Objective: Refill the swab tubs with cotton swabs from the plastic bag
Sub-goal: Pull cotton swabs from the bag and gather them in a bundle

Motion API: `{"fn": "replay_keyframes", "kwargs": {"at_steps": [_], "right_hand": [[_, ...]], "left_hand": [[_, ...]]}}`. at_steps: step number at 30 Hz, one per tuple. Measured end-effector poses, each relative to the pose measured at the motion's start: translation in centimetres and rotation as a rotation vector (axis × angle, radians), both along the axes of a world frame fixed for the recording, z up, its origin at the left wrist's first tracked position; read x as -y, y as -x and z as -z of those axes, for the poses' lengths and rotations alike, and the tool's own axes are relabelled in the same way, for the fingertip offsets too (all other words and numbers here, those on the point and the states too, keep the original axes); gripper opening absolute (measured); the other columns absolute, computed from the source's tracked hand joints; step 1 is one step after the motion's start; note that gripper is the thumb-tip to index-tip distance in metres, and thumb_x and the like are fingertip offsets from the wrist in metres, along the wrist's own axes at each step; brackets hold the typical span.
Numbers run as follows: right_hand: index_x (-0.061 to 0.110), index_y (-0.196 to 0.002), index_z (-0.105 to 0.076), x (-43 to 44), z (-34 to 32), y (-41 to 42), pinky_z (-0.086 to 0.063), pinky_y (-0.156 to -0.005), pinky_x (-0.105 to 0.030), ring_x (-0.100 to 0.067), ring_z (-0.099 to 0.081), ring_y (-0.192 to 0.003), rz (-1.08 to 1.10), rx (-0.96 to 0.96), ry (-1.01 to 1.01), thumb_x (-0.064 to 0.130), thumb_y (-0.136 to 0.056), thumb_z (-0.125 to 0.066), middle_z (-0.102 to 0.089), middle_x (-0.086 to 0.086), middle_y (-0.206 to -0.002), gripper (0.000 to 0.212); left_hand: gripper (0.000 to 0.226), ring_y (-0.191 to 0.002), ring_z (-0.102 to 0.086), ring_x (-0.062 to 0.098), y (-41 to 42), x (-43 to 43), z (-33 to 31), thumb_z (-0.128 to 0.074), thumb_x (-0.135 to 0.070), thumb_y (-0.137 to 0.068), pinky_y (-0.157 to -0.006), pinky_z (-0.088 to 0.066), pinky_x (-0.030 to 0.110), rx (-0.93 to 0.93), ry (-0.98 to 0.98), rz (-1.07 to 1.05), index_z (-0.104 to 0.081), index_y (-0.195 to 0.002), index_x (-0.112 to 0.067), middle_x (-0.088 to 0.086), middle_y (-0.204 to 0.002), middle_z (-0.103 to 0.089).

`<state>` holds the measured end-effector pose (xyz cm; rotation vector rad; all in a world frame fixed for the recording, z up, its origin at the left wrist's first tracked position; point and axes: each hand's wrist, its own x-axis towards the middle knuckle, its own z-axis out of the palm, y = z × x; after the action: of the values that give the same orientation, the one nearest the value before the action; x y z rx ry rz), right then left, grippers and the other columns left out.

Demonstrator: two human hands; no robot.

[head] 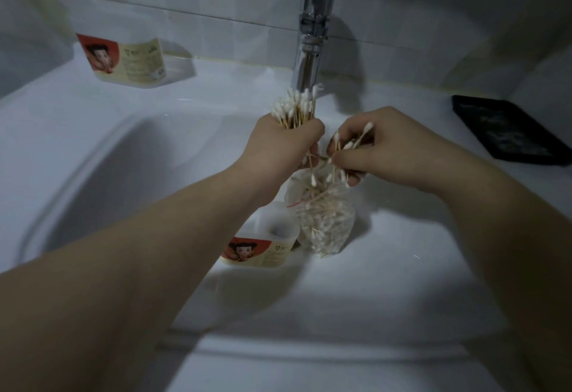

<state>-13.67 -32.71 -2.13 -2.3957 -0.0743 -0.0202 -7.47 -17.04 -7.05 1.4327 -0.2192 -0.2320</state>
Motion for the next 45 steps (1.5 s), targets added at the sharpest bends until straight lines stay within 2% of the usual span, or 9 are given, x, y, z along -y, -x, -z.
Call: {"fn": "replay_keyframes", "kwargs": {"at_steps": [4,7,14,20,24,29,33,37,45], "right_hand": [[0.013,-0.081,-0.074,-0.4,0.1,0.1,-0.057,-0.074,-0.04,-0.02,-0.073,-0.064,-0.023,-0.022,0.058,0.008,-0.086,-0.071,-0.072,-0.009,-0.064,0.007],[0.007,-0.084,-0.074,-0.2,-0.2,0.2,-0.055,-0.064,-0.031,-0.02,-0.071,-0.059,-0.018,-0.014,-0.001,0.008,-0.087,-0.074,-0.071,-0.011,-0.063,0.003],[0.013,-0.08,-0.075,0.7,-1.0,0.4,-0.051,-0.058,-0.022,-0.017,-0.068,-0.055,0.033,0.058,-0.034,0.004,-0.088,-0.07,-0.07,-0.008,-0.06,0.013],[0.008,-0.084,-0.076,0.5,-1.0,0.3,-0.056,-0.061,-0.029,-0.02,-0.068,-0.055,0.047,0.071,-0.062,0.002,-0.088,-0.069,-0.07,-0.012,-0.062,0.01],[0.009,-0.084,-0.076,0.5,-0.9,0.2,-0.059,-0.067,-0.038,-0.023,-0.068,-0.056,0.058,0.08,-0.099,0.004,-0.088,-0.07,-0.07,-0.011,-0.063,0.008],[0.005,-0.087,-0.075,0.5,-1.0,0.2,-0.058,-0.063,-0.03,-0.023,-0.071,-0.059,0.049,0.075,-0.129,0.008,-0.089,-0.072,-0.071,-0.01,-0.064,0.004],[-0.004,-0.087,-0.072,0.7,-1.0,0.2,-0.046,-0.051,-0.019,-0.019,-0.062,-0.051,0.047,0.043,-0.208,0.004,-0.09,-0.07,-0.065,-0.01,-0.057,0.009],[-0.005,-0.085,-0.071,0.5,-1.0,0.2,-0.045,-0.049,-0.019,-0.018,-0.06,-0.049,0.045,0.029,-0.278,0.002,-0.092,-0.068,-0.064,-0.013,-0.057,0.01],[0.007,-0.081,-0.072,0.4,-0.5,-0.5,-0.055,-0.057,-0.023,-0.019,-0.067,-0.055,0.146,0.084,-0.431,-0.001,-0.088,-0.072,-0.07,-0.008,-0.066,0.011]], "left_hand": [[0.01,-0.065,-0.058,0.022,0.2,0.0,0.0,-0.063,-0.005,-0.088,-0.061,-0.054,0.032,-0.008,-0.001,0.013,-0.058,-0.081,-0.01,0.01,-0.069,-0.054],[0.013,-0.062,-0.056,0.02,0.2,0.0,-0.1,-0.062,-0.007,-0.089,-0.058,-0.051,0.03,-0.039,0.011,0.016,-0.058,-0.078,-0.011,0.008,-0.069,-0.055],[0.016,-0.068,-0.06,0.02,0.4,-0.2,-0.2,-0.065,-0.017,-0.088,-0.071,-0.047,0.037,-0.012,-0.073,0.083,-0.062,-0.073,-0.016,-0.002,-0.063,-0.062],[0.015,-0.066,-0.061,0.019,0.7,-0.2,-0.8,-0.06,-0.01,-0.096,-0.069,-0.051,0.036,-0.027,0.183,0.085,-0.06,-0.082,-0.014,0.002,-0.068,-0.06],[0.012,-0.062,-0.063,0.013,0.8,0.1,-0.6,-0.062,-0.016,-0.1,-0.068,-0.055,0.034,-0.029,0.168,0.054,-0.059,-0.088,-0.015,0.001,-0.069,-0.059],[0.015,-0.075,-0.066,0.018,0.8,0.1,-0.4,-0.061,-0.018,-0.1,-0.078,-0.058,0.042,0.027,0.097,0.04,-0.063,-0.085,-0.015,0.003,-0.074,-0.066],[0.014,-0.097,-0.072,0.024,1.0,0.1,-0.4,-0.062,-0.019,-0.099,-0.089,-0.06,0.046,0.075,0.012,0.062,-0.07,-0.092,-0.01,0.014,-0.101,-0.075],[0.014,-0.082,-0.071,0.015,1.2,-0.1,-0.5,-0.061,-0.018,-0.099,-0.071,-0.06,0.027,0.13,-0.057,0.125,-0.068,-0.09,-0.01,0.005,-0.088,-0.073],[0.011,-0.076,-0.071,0.015,1.5,-0.3,-0.6,-0.07,-0.006,-0.092,-0.068,-0.056,0.029,0.099,-0.062,0.247,-0.062,-0.086,-0.012,0.006,-0.079,-0.068]]}}
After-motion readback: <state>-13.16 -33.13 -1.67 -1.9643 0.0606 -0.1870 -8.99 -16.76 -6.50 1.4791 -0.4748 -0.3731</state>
